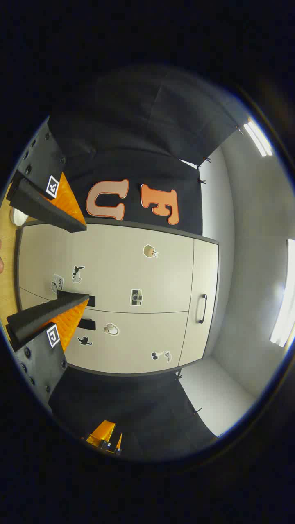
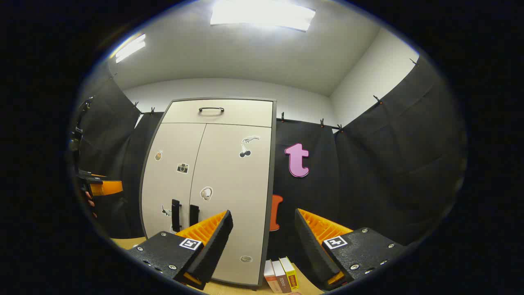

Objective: Open the right door of the double-door shoe cabinet with the right hand, and open the left door with the left hand.

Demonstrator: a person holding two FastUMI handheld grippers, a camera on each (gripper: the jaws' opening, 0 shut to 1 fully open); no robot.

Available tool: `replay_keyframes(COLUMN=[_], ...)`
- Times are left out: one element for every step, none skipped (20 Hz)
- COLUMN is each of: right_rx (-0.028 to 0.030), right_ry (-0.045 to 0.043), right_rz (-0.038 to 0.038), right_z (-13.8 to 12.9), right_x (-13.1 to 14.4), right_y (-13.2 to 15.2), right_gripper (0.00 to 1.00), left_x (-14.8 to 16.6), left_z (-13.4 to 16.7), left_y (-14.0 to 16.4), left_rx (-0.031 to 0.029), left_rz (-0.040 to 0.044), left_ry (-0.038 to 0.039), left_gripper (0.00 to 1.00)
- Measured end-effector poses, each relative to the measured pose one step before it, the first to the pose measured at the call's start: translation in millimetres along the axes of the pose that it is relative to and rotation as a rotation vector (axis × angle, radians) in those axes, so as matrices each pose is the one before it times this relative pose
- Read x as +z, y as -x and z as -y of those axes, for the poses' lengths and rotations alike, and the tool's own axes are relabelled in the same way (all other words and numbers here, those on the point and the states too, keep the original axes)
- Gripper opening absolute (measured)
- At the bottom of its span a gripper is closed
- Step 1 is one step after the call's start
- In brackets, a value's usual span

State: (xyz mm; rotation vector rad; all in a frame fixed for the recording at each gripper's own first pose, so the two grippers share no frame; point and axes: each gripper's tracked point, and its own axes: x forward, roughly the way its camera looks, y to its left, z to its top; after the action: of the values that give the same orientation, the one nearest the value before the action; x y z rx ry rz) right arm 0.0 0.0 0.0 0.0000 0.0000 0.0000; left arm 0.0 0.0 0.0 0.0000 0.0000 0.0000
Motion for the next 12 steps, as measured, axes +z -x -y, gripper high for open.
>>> replay_keyframes(right_rx=[0.00092, -0.00285, -0.00374, -0.00364, -0.00107, -0.00284, 0.00008, 0.00428, 0.00549, 0.00380, 0.00148, 0.00497], right_ry=[-0.00243, 0.00136, 0.00634, 0.00837, 0.00803, 0.00520, 0.00203, 0.00141, 0.00123, 0.00367, 0.00720, 0.00590], right_rz=[0.00062, -0.00391, -0.00453, -0.00518, -0.00242, 0.00101, 0.00588, 0.00656, 0.00590, 0.00345, 0.00095, 0.00274], right_z=[-0.19, 1.14, 0.53, 1.90, 0.32, 1.48, 0.08, -0.45, -0.95, -0.30, -0.02, -0.07], right_x=[0.12, -1.89, -1.79, -0.20, -1.38, 0.91, 0.94, 1.82, 0.97, 1.49, -0.20, -0.28], right_y=[-0.74, -1.66, -0.77, -0.04, -1.11, 0.88, 0.11, -0.96, -0.07, -0.01, -0.05, -0.54], right_gripper=[0.93, 0.92, 0.93, 0.93, 0.93, 0.93, 0.93, 0.92, 0.92, 0.92, 0.92, 0.92], left_x=[2.64, 2.68, 1.49, 3.62, 2.01, 0.60, -0.46, -1.66, -0.02, 0.25, 0.24, 0.52], left_z=[3.73, 3.20, 3.63, 2.19, 1.42, 0.39, -0.51, -3.20, -3.60, -2.89, -2.52, -2.39], left_y=[1.85, 1.07, 1.94, 0.30, 0.78, 1.07, -0.30, -0.99, -0.71, -0.29, 2.18, 1.14], left_rx=[-0.00773, -0.00772, -0.00805, -0.00534, -0.00005, 0.00310, 0.00793, 0.01615, 0.01720, 0.01571, 0.01232, 0.00745], left_rz=[0.00706, 0.00646, 0.00493, 0.00827, 0.00880, 0.00074, -0.00469, -0.00836, 0.00120, 0.00080, 0.00098, -0.00046], left_ry=[-0.00542, -0.00741, -0.01136, -0.00982, -0.00612, -0.00521, -0.00709, -0.01140, -0.00897, -0.00419, -0.00266, -0.00065], left_gripper=[0.97, 0.96, 0.96, 0.96, 0.97, 0.94, 0.94, 0.96, 0.96, 0.94, 0.95, 0.96])
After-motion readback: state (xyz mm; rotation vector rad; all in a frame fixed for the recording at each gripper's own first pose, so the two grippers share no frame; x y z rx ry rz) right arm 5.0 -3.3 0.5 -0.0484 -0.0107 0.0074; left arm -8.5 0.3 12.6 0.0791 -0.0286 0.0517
